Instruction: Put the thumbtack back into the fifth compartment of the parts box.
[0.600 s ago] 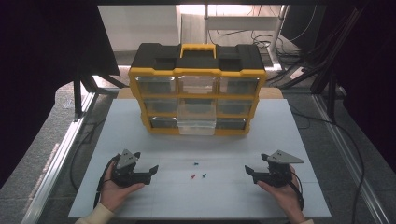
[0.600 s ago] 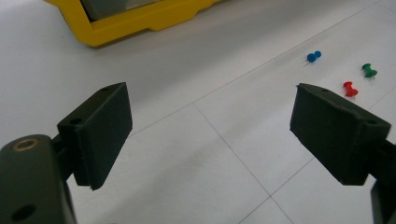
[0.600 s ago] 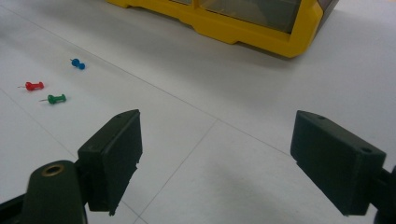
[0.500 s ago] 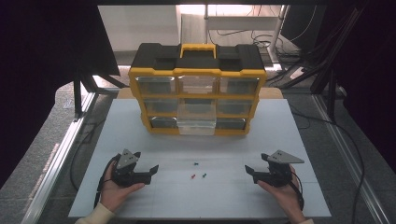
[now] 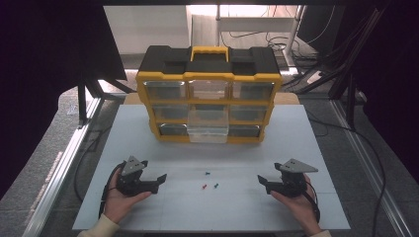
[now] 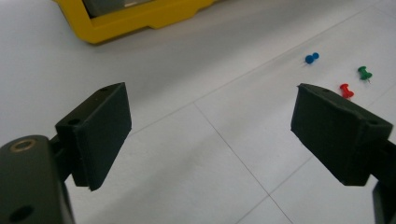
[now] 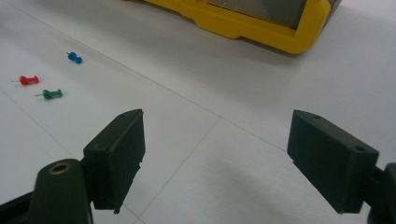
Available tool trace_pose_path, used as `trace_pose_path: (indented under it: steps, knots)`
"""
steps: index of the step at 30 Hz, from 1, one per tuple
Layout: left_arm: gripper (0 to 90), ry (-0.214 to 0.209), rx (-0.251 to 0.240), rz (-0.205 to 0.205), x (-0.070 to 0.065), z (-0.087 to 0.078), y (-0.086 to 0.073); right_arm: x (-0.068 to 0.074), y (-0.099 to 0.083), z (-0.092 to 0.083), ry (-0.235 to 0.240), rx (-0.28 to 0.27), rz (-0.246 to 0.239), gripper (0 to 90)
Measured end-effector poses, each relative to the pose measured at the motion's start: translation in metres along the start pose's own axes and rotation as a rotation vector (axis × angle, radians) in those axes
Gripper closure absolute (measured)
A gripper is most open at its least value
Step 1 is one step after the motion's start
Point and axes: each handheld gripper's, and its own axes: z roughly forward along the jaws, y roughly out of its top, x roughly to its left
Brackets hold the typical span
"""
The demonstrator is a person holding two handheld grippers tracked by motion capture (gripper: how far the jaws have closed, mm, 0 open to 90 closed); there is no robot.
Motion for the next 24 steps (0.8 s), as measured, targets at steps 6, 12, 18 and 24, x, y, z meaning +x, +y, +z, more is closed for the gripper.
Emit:
trace_pose_path:
  steps: [6, 12, 18, 24]
  knots:
    - [13.3, -0.011, -0.001, 0.015, -0.003, -0.001, 0.001, 0.003, 0.0, 0.0, 0.001, -0.001, 0.004, 19.9]
    - [13.7, -0.03, 0.005, 0.021, -0.006, -0.001, 0.006, 0.003, 0.0, 0.001, 0.003, 0.006, -0.002, 20.3]
    - [13.7, -0.067, 0.03, 0.04, -0.01, 0.004, 0.012, 0.004, -0.001, 0.0, 0.01, 0.007, -0.013, 20.9]
    - [13.8, -0.083, 0.032, 0.045, -0.014, 0.004, 0.018, 0.004, -0.002, 0.003, 0.0, 0.019, -0.012, 20.9]
